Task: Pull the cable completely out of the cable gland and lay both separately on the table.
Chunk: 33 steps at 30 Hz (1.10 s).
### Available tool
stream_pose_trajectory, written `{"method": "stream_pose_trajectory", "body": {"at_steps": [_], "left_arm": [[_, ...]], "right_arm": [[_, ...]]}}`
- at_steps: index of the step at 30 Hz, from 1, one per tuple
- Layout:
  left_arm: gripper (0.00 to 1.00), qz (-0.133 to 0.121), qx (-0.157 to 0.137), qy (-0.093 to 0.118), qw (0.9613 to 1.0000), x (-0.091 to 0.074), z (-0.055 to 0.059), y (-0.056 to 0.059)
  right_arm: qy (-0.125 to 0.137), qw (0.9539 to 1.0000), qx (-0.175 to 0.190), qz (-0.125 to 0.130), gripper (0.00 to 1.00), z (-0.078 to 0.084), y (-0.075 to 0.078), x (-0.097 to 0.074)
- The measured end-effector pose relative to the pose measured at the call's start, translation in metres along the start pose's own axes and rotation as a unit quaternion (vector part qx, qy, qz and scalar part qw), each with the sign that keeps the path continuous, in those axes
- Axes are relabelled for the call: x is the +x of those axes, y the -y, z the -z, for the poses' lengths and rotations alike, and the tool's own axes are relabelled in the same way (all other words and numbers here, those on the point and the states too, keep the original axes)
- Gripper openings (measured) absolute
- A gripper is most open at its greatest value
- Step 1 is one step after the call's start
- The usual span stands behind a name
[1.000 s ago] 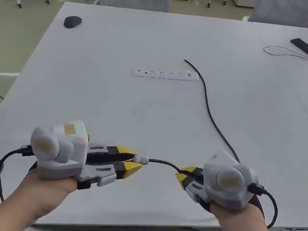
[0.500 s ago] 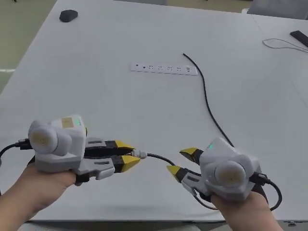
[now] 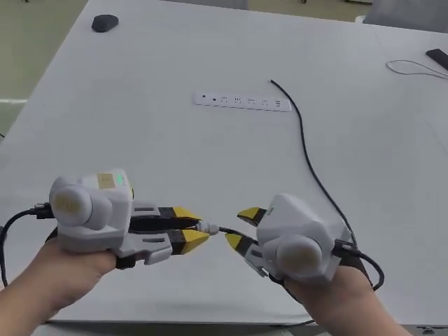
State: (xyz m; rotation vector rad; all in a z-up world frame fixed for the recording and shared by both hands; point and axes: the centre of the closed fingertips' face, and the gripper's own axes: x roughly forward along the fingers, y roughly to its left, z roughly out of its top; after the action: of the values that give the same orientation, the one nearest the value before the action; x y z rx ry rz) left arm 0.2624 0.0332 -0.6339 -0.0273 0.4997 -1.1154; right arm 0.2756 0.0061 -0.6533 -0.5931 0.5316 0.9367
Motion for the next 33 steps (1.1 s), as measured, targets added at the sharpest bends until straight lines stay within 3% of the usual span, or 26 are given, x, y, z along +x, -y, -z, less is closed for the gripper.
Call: {"method": "stream_pose_trajectory", "body": {"at_steps": [8, 23, 33], "left_arm": [[0.15, 0.007, 0.001, 0.0, 1.0, -0.003, 0.002, -0.002], [0.15, 0.047, 0.021, -0.007, 0.9986, -0.013, 0.008, 0.005], [0.15, 0.051, 0.036, 0.006, 0.998, -0.014, 0.006, 0.006]], "right_arm": [[-0.006, 0.9998, -0.018, -0.002, 0.09, -0.005, -0.01, 0.005], [-0.016, 0.9979, -0.061, 0.011, 0.01, -0.013, -0.031, 0.006], [-0.008, 0.9987, -0.039, 0.031, 0.0, -0.014, -0.028, 0.004]]}}
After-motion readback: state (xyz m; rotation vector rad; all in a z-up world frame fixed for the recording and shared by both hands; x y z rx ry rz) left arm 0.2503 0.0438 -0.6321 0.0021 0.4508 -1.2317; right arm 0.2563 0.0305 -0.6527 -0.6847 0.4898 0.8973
